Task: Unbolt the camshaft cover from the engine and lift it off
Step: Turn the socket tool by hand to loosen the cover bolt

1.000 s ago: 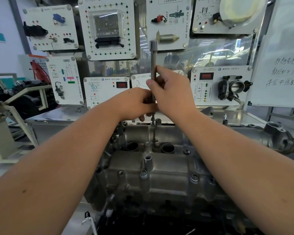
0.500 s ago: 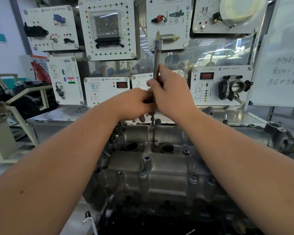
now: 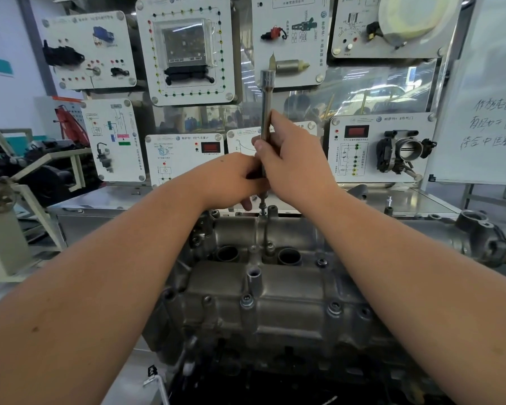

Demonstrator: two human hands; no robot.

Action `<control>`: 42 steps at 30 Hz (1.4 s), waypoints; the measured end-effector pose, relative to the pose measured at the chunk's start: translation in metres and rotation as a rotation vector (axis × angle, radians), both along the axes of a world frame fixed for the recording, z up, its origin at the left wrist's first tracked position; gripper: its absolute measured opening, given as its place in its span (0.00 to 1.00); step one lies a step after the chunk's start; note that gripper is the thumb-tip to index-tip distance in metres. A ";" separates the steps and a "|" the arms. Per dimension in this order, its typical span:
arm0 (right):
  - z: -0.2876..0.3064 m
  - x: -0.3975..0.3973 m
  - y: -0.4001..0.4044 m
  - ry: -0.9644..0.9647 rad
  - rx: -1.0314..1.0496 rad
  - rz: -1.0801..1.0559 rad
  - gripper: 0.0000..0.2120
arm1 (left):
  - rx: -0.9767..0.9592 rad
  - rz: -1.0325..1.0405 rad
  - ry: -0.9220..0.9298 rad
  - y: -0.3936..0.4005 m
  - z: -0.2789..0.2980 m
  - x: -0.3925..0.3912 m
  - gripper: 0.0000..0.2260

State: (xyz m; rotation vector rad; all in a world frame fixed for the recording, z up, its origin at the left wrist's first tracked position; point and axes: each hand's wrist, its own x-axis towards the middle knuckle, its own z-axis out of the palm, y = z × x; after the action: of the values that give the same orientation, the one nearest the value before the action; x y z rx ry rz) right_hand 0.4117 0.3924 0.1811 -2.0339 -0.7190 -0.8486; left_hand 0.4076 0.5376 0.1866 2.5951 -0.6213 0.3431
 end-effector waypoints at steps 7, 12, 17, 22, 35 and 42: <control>0.000 -0.003 0.001 -0.029 0.045 -0.024 0.20 | 0.008 0.033 -0.013 0.000 0.000 0.002 0.04; 0.001 -0.002 0.001 0.016 0.034 0.020 0.22 | -0.031 0.023 0.009 0.001 0.000 0.001 0.08; -0.001 -0.004 0.002 -0.002 0.049 0.005 0.23 | -0.009 0.030 -0.011 0.000 0.000 0.000 0.08; 0.000 -0.003 0.002 -0.027 0.017 -0.021 0.11 | -0.026 0.019 0.008 0.000 0.000 0.000 0.06; 0.000 -0.002 -0.001 -0.015 0.032 0.043 0.09 | -0.033 0.034 -0.004 0.001 -0.001 0.002 0.07; -0.002 -0.002 -0.001 0.013 0.051 0.029 0.23 | 0.003 0.051 -0.024 0.001 -0.001 0.005 0.06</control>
State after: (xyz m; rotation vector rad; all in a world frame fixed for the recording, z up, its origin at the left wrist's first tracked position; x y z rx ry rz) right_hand 0.4099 0.3916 0.1796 -1.9778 -0.7106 -0.8282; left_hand 0.4121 0.5389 0.1860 2.6170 -0.5653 0.3903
